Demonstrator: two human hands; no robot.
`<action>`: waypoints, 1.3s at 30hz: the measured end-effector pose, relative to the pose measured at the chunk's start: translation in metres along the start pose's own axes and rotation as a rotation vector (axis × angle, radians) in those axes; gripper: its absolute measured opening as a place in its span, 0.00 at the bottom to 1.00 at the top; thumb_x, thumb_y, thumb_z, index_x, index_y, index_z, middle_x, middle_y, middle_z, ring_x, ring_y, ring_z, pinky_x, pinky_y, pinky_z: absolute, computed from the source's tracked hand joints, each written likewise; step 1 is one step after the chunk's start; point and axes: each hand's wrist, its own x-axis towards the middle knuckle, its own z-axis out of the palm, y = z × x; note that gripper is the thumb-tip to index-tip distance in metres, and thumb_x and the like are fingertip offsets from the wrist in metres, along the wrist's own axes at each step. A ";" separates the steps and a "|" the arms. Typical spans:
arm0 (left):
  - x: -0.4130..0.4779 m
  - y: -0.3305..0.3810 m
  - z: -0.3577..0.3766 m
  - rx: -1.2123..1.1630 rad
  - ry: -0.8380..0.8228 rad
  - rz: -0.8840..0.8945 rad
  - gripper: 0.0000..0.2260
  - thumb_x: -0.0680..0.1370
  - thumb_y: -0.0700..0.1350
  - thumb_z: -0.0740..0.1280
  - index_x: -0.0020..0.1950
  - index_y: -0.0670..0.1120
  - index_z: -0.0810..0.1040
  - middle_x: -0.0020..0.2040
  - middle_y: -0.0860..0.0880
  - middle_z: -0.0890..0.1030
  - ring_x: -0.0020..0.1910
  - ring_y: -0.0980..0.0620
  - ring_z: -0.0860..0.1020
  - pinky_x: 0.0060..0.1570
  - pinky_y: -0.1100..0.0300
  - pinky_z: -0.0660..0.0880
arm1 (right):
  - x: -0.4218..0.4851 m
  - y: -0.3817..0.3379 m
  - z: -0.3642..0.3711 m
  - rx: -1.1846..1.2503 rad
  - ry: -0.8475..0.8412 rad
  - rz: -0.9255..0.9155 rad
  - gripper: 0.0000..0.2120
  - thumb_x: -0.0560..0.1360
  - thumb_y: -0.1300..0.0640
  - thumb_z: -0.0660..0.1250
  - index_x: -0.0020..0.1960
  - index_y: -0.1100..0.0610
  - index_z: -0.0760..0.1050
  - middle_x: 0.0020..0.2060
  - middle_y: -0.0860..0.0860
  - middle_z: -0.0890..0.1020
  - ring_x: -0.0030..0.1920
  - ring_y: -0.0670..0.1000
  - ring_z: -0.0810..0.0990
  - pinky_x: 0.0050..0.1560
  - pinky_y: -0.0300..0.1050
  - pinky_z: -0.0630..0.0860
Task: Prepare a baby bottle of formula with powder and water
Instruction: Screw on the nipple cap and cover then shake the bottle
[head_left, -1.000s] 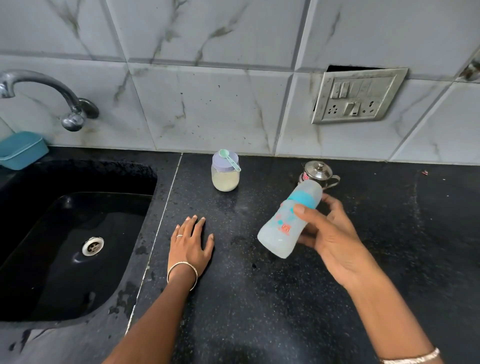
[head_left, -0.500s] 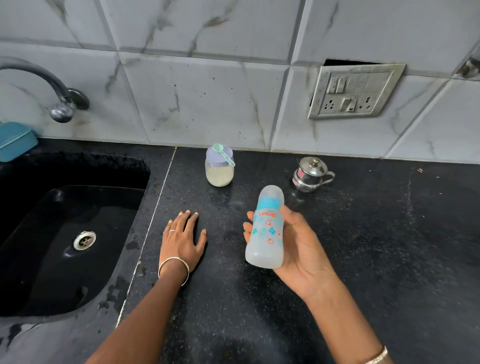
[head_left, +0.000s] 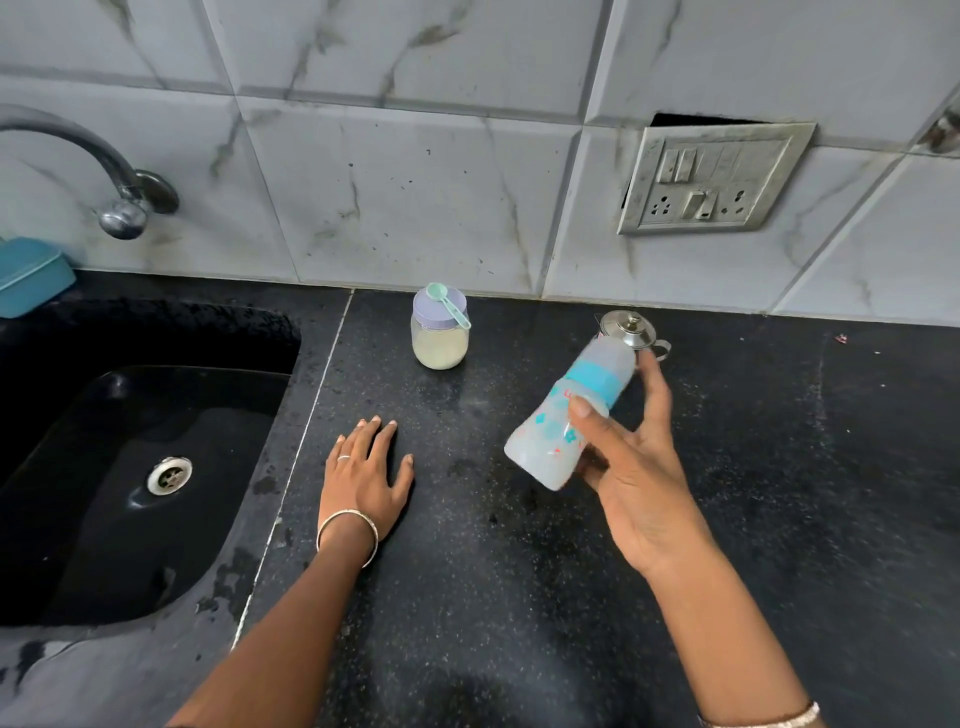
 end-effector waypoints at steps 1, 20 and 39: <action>0.000 0.000 0.000 -0.003 0.000 0.000 0.30 0.79 0.62 0.50 0.74 0.48 0.71 0.75 0.46 0.71 0.77 0.45 0.65 0.78 0.47 0.57 | -0.002 0.000 0.000 -0.048 -0.013 -0.020 0.45 0.70 0.58 0.75 0.76 0.30 0.60 0.56 0.51 0.87 0.57 0.51 0.86 0.56 0.54 0.82; 0.000 0.001 -0.001 -0.032 0.003 0.000 0.29 0.79 0.60 0.53 0.74 0.47 0.71 0.75 0.45 0.71 0.77 0.44 0.65 0.77 0.47 0.58 | -0.005 -0.016 -0.001 -0.231 0.016 -0.109 0.39 0.70 0.54 0.75 0.74 0.33 0.63 0.52 0.46 0.86 0.51 0.49 0.87 0.45 0.48 0.85; 0.000 -0.001 0.001 -0.005 0.002 0.006 0.28 0.79 0.60 0.53 0.74 0.47 0.71 0.75 0.46 0.71 0.77 0.45 0.65 0.78 0.47 0.58 | -0.009 -0.010 0.000 -0.323 -0.016 -0.066 0.35 0.72 0.55 0.76 0.73 0.37 0.64 0.58 0.52 0.83 0.54 0.49 0.86 0.48 0.47 0.84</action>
